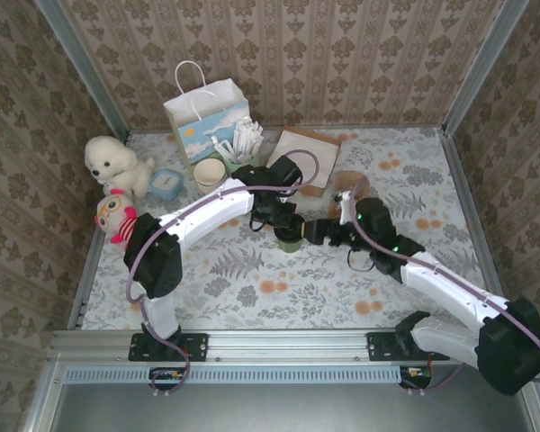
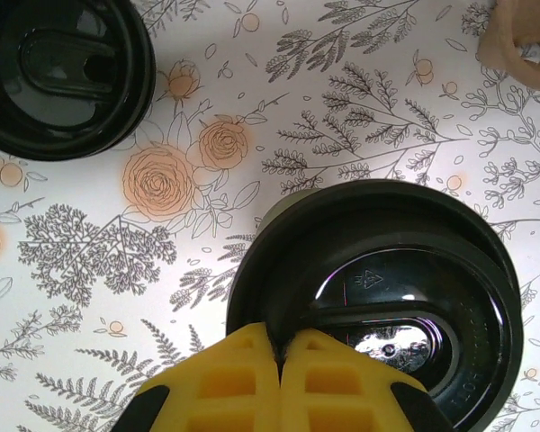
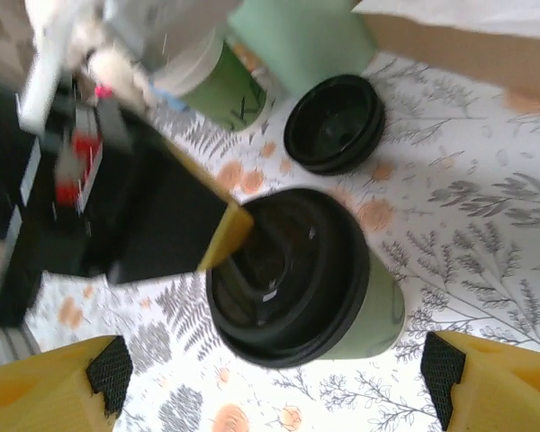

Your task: Pack the takeout coffee

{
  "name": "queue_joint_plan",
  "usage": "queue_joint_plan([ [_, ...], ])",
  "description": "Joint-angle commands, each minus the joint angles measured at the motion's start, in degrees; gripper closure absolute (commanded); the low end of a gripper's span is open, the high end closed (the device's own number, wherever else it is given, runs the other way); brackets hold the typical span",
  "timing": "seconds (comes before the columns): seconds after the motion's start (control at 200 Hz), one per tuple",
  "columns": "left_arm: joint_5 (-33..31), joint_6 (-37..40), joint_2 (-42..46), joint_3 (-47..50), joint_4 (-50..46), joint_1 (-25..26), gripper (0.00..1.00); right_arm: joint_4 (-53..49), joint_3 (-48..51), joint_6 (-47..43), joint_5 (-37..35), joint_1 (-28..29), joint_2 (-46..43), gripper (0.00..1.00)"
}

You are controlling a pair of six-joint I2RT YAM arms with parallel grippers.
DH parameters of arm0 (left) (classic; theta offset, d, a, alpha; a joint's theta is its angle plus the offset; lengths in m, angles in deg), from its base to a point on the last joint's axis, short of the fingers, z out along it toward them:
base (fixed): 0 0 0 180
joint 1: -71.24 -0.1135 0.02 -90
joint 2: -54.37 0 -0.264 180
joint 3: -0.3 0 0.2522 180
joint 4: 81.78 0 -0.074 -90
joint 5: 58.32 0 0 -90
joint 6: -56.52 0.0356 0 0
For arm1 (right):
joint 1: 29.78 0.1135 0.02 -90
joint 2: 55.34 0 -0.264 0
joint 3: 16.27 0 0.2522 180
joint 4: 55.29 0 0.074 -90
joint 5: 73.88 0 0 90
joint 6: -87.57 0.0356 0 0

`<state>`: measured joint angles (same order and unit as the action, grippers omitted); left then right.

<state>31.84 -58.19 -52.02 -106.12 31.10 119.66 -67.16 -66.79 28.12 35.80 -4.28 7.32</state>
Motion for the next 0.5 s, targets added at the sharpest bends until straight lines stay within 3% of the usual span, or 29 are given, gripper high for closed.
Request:
queue_joint_plan([
  [0.0, 0.3, 8.0, -3.4, -0.3, -5.1, 0.8, 1.00, -11.2, -3.1, 7.7, 7.4, -4.7, 3.1, 0.15],
  [0.17, 1.7, 15.5, -3.0, -1.8, -3.9, 0.8, 1.00, -10.1, -6.2, 14.8, 15.1, -7.4, 11.3, 0.25],
  [0.33, 3.8, 20.7, -3.3, -2.2, -3.2, 0.8, 1.00, -7.8, -8.2, 17.4, 16.8, -7.6, 16.6, 0.31],
  [0.395, 3.8, 21.3, -3.6, -2.6, -3.7, 0.7, 1.00, -8.5, -9.3, 17.4, 16.3, -7.5, 19.1, 0.37],
  [0.495, 3.3, 21.3, -4.0, -3.1, -4.2, 0.6, 1.00, -8.7, -9.7, 17.1, 15.4, -7.5, 20.3, 0.38],
])
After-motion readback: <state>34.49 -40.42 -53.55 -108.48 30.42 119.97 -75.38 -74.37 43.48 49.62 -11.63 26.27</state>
